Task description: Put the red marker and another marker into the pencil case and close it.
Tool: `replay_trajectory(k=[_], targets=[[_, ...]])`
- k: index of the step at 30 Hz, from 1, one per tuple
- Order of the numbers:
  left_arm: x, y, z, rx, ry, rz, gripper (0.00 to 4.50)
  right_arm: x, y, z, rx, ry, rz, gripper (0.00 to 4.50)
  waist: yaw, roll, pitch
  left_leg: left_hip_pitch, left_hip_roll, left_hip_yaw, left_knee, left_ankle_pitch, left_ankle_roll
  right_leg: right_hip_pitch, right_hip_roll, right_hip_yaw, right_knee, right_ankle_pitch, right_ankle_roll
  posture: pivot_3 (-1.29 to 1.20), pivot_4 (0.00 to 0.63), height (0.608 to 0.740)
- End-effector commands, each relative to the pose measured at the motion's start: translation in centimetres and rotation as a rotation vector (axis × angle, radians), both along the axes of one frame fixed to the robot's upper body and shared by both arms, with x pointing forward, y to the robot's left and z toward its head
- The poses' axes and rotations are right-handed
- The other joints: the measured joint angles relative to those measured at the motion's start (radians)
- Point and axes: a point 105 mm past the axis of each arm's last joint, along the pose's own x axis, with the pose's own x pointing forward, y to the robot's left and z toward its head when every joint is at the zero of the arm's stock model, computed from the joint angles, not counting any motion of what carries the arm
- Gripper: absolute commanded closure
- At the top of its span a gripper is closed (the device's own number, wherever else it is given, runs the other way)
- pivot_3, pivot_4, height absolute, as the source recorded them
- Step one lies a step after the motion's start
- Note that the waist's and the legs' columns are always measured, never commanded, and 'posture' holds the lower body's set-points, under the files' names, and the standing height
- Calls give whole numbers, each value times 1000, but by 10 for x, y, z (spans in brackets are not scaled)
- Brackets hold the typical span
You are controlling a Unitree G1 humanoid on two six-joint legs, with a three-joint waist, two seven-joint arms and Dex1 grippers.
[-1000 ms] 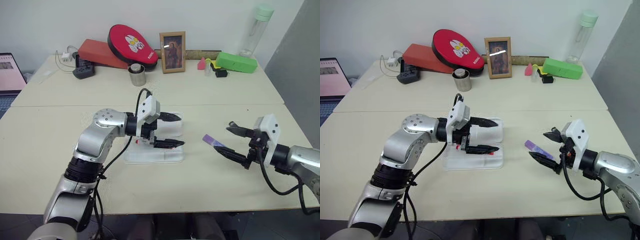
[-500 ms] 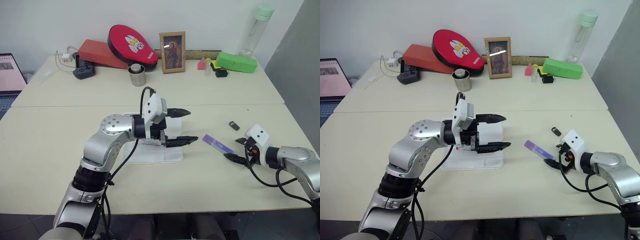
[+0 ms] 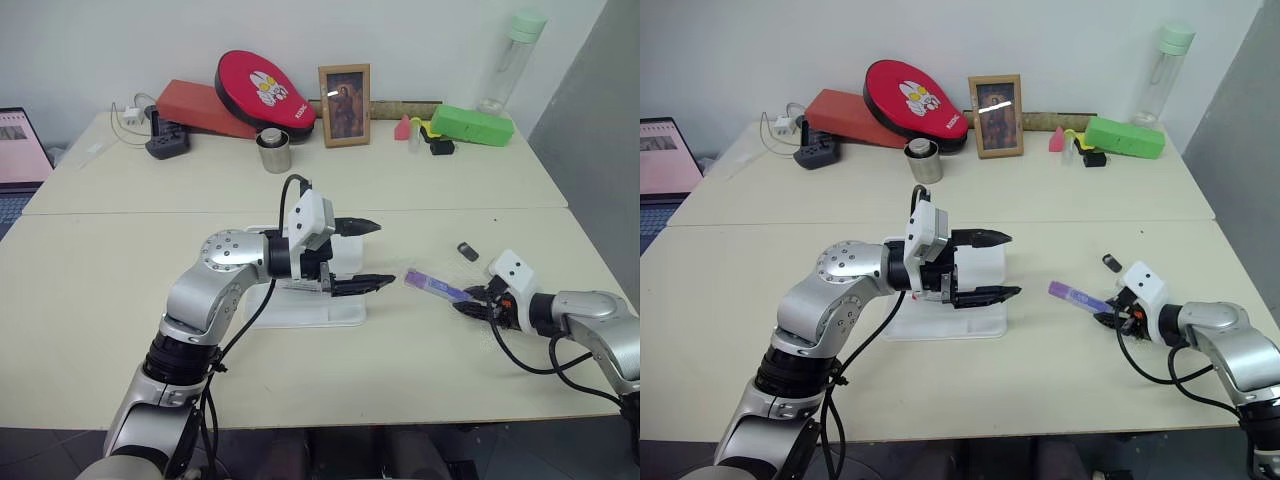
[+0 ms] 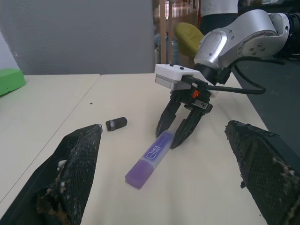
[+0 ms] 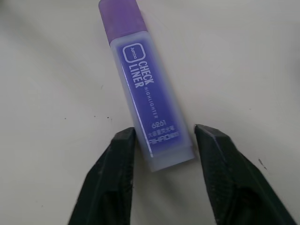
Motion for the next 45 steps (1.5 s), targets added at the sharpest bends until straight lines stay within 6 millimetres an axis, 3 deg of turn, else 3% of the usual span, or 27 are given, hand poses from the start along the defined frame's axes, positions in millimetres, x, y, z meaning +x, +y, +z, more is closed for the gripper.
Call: replay_trajectory(k=[1, 5, 9, 11, 15, 19, 22, 25, 30, 36, 45], targets=[[-6, -4, 11, -1, -60, -26, 0, -2, 3, 2, 8, 2, 16, 3455, 0, 0, 0, 0, 0, 0, 0, 0, 0, 0, 0, 0, 0, 0, 0, 0, 150, 740], [-5, -3, 10, 6, -61, -18, 0, 0, 5, 9, 8, -36, 29, 3458, 0, 0, 0, 0, 0, 0, 0, 0, 0, 0, 0, 0, 0, 0, 0, 0, 150, 740], [-8, 14, 9, 31, -41, 15, 0, -10, 30, 51, 49, -156, 215, 3459, -4, 0, 0, 0, 0, 0, 0, 0, 0, 0, 0, 0, 0, 0, 0, 0, 150, 740], [-12, 37, 6, 71, -33, 74, 0, -10, 46, 63, 45, -177, 299, 3459, -9, 1, 0, 0, 0, 0, 0, 0, 0, -1, 1, 1, 0, 0, 0, 0, 150, 740], [-23, 82, -4, 141, 22, 191, 0, -12, 81, 71, 38, -187, 457, 3459, -17, 1, 0, 2, 2, -3, -1, 0, 0, -1, 3, 1, 0, 1, -1, 0, 150, 740], [-36, 132, -5, 176, 82, 340, 0, -8, 120, 67, 32, -172, 584, 3459, -13, 1, 0, 1, 5, -3, -1, 0, 0, -1, 6, 2, -1, 2, -3, 0, 150, 740], [-49, 156, -3, 205, 104, 419, 0, -7, 150, 55, 10, -141, 678, 3459, -9, 1, 0, 1, 6, -3, -1, 0, 0, -2, 6, 2, -1, 2, -4, 0, 150, 740], [-62, 163, 4, 190, 109, 458, 0, -1, 174, 51, -6, -138, 709, 3459, -1, 1, 1, 0, 6, -3, -1, 0, 0, -3, 6, 2, -2, 2, -5, 0, 150, 740], [-82, 173, 5, 202, 152, 518, 0, -10, 212, 51, 10, -135, 825, 3459, 1, 1, 0, -2, 7, -3, -1, -1, -2, -5, 5, 3, -2, 3, -5, 0, 150, 740], [-89, 170, 7, 181, 161, 550, 0, -12, 227, 46, -6, -129, 852, 3459, 0, 1, 0, -1, 10, -4, -1, -1, -3, -5, 6, 2, -2, 4, -7, 0, 150, 740], [-93, 162, 4, 176, 176, 544, 0, 3, 230, 39, -47, -140, 820, 3459, -2, 1, 1, 0, 12, -2, -2, -2, -3, -5, 8, 2, -1, 4, -9, 0, 150, 740]])
